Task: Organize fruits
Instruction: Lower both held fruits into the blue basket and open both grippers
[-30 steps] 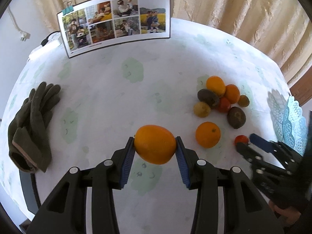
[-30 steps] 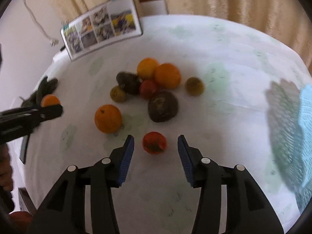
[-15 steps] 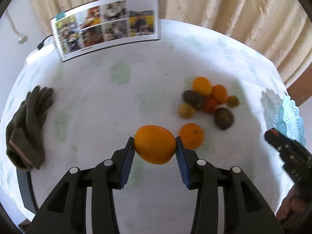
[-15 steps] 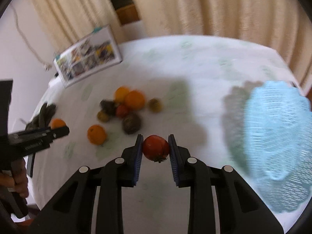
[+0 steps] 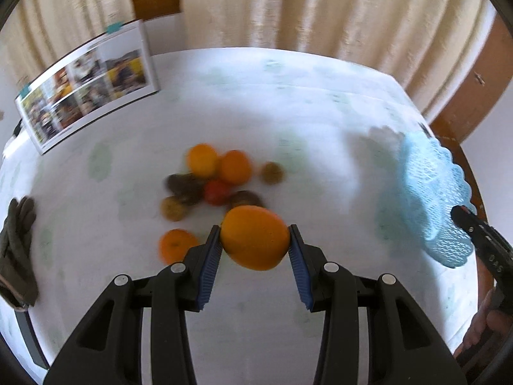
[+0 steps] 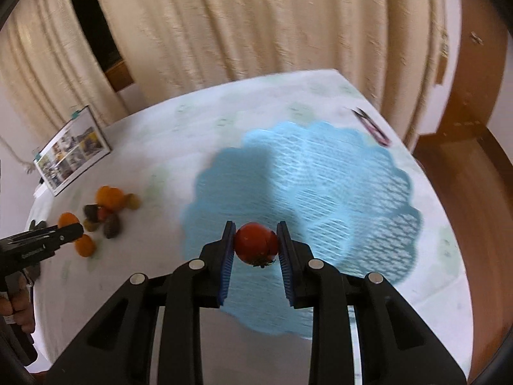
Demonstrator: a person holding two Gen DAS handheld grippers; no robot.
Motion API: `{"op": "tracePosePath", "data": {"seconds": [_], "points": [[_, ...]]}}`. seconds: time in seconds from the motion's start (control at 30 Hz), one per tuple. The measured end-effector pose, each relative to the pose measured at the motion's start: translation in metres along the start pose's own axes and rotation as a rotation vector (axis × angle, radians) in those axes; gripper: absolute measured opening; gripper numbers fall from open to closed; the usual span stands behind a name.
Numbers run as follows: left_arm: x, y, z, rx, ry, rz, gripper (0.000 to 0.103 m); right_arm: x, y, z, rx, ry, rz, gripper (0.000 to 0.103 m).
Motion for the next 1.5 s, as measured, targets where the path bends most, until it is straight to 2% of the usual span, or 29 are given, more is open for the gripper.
{"op": "tracePosePath", "data": {"seconds": [0.1,0.17,0.2,0.7,0.83,1.03,1.1,1.13,1.17,1.27,1.5], "points": [[0.004,-0.005,-0.027,0.029,0.027,-0.002,0.042,-0.004,0.005,-0.019,0.021,0.021,-0.001,0.036],[0.006,-0.007,-0.039,0.044,0.040,-0.004,0.042,-0.007,0.006,-0.027,0.031,0.030,-0.013,0.054],[0.007,-0.009,-0.045,0.052,0.046,-0.006,0.042,-0.009,0.005,-0.030,0.032,0.034,-0.020,0.055],[0.016,-0.027,-0.147,0.182,0.170,-0.028,0.042,-0.034,0.003,-0.065,0.050,0.091,-0.069,0.056],[0.018,-0.029,-0.172,0.221,0.202,-0.027,0.042,-0.040,0.003,-0.067,0.045,0.106,-0.085,0.065],[0.018,-0.027,-0.197,0.267,0.239,-0.026,0.043,-0.041,0.005,-0.071,0.053,0.113,-0.083,0.065],[0.016,-0.027,-0.200,0.275,0.245,-0.031,0.051,-0.041,0.005,-0.071,0.055,0.115,-0.083,0.065],[0.015,-0.029,-0.201,0.275,0.245,-0.038,0.063,-0.041,0.005,-0.071,0.055,0.115,-0.083,0.065],[0.014,-0.030,-0.201,0.271,0.245,-0.046,0.070,-0.041,0.005,-0.070,0.056,0.116,-0.084,0.067],[0.014,-0.032,-0.197,0.264,0.232,-0.049,0.075,-0.040,0.004,-0.068,0.052,0.117,-0.092,0.074],[0.012,-0.033,-0.173,0.245,0.188,-0.053,0.075,-0.035,0.000,-0.051,0.030,0.098,-0.095,0.074]]}}
Point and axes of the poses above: each gripper's, at about its wrist camera, not at the fingertips, and x roughly the way its jaws point, z to its left, y to its underside, the point moved 6 cm from there along x, roughly the way its jaws point, and after that the axes turned 10 degrees about -z, right-handed, at the moved point
